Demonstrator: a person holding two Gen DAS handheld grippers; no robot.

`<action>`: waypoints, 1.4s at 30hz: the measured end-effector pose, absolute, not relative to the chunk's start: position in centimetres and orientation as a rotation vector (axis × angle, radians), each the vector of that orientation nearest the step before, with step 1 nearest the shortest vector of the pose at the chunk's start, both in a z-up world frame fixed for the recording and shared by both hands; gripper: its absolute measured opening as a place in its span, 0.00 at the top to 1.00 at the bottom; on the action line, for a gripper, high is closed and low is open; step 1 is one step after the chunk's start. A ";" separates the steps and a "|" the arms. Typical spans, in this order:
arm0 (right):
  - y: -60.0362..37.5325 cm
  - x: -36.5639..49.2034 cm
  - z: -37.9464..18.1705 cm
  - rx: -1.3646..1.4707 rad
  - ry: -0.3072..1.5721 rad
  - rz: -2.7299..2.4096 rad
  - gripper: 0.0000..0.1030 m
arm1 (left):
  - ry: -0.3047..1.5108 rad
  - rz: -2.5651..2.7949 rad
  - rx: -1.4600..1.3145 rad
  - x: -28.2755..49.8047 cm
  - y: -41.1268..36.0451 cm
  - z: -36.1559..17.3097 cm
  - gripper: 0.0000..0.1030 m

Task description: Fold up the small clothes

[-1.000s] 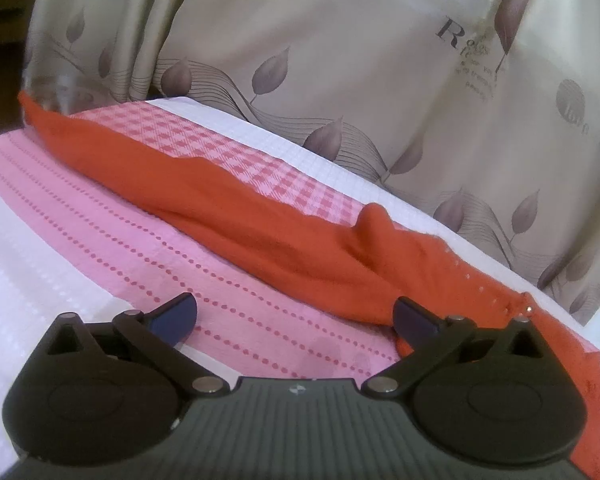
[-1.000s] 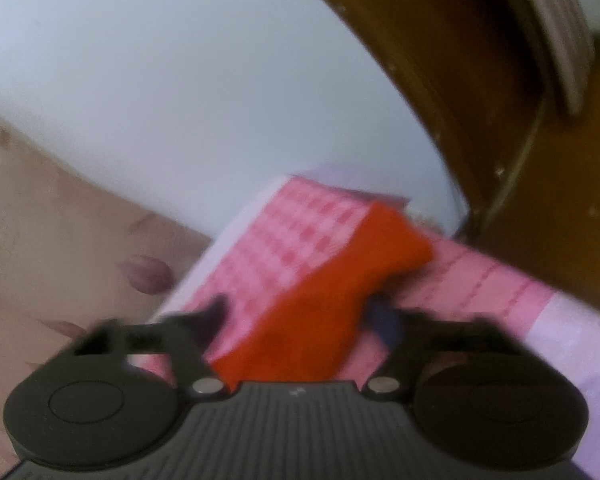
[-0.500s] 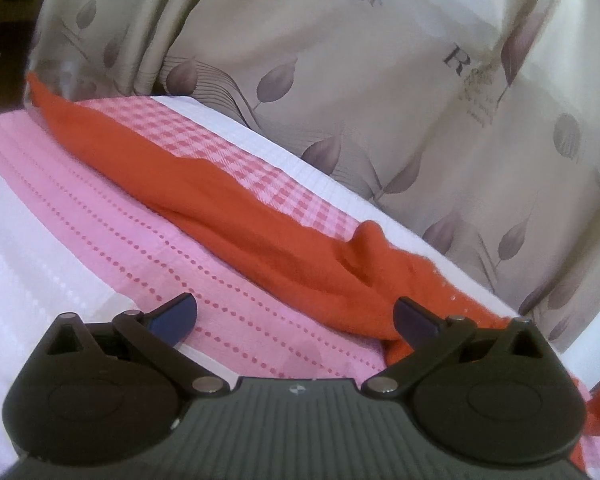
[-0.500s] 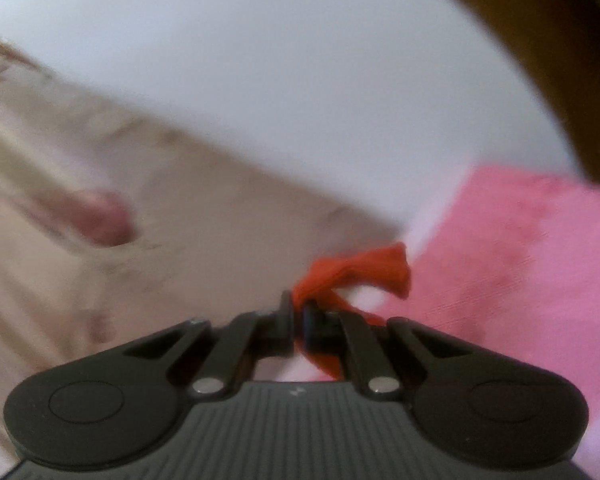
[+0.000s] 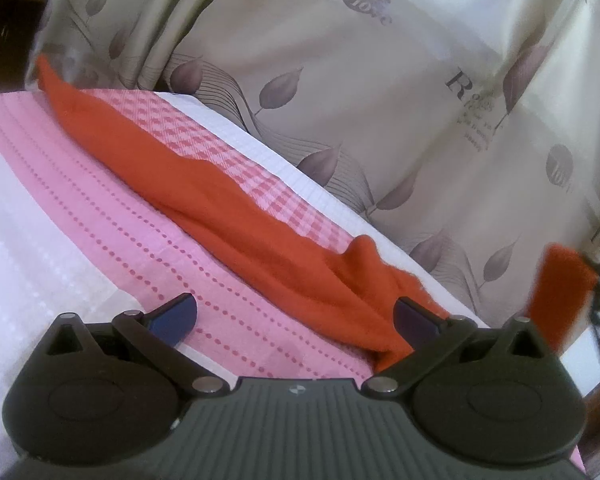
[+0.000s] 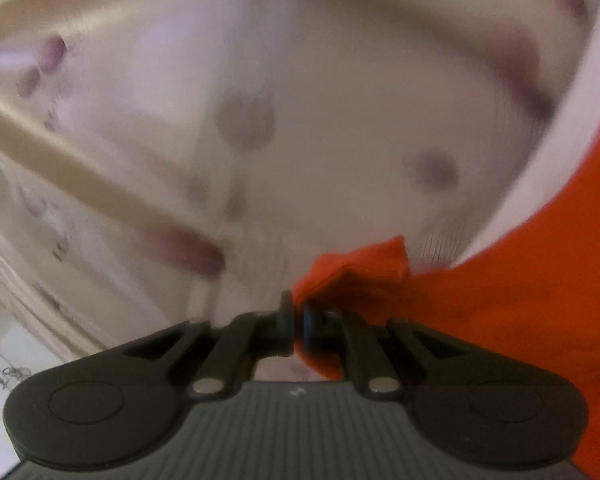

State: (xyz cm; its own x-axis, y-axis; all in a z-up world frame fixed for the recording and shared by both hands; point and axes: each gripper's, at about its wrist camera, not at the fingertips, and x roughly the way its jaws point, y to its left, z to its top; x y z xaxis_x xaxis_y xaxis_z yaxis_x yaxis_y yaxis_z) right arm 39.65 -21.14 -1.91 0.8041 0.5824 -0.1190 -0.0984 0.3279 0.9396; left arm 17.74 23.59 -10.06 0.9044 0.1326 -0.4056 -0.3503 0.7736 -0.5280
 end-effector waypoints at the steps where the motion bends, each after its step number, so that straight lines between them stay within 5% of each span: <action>1: -19.4 40.0 -2.7 1.158 0.515 0.480 0.96 | 0.359 0.267 -0.637 17.7 23.6 -10.1 0.00; 16: -7.1 40.0 -9.1 0.707 0.820 0.480 0.89 | 0.353 0.262 -0.647 17.8 23.7 -10.1 0.00; 17: -6.3 39.8 -9.1 0.641 0.842 0.490 0.81 | 0.353 0.262 -0.647 17.8 23.7 -10.1 0.00; 19: -4.5 39.1 -8.6 0.460 0.868 0.552 0.51 | 0.353 0.262 -0.647 17.8 23.7 -10.1 0.00; 20: -3.6 38.3 -8.2 0.349 0.853 0.583 0.27 | 0.353 0.262 -0.647 17.8 23.7 -10.1 0.00; 21: -2.8 37.0 -7.6 0.207 0.816 0.595 0.16 | 0.353 0.262 -0.647 17.8 23.7 -10.1 0.00; 24: -2.6 33.9 -6.5 -0.024 0.697 0.594 0.16 | 0.353 0.262 -0.647 17.8 23.7 -10.1 0.00; 33: -11.3 32.9 -6.2 0.272 0.737 0.538 0.16 | 0.353 0.265 -0.645 17.7 23.7 -10.2 0.00; 42: -7.2 39.4 -8.2 0.501 0.819 0.634 0.15 | 0.352 0.264 -0.645 17.7 23.7 -10.2 0.00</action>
State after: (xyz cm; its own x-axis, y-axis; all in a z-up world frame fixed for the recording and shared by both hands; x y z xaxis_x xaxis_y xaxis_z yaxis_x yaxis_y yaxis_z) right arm 39.43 -7.23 -8.21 0.5204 0.6867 -0.5076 -0.3200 0.7080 0.6296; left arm 17.68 23.75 -10.16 0.9082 0.1298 -0.3979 -0.3455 0.7690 -0.5378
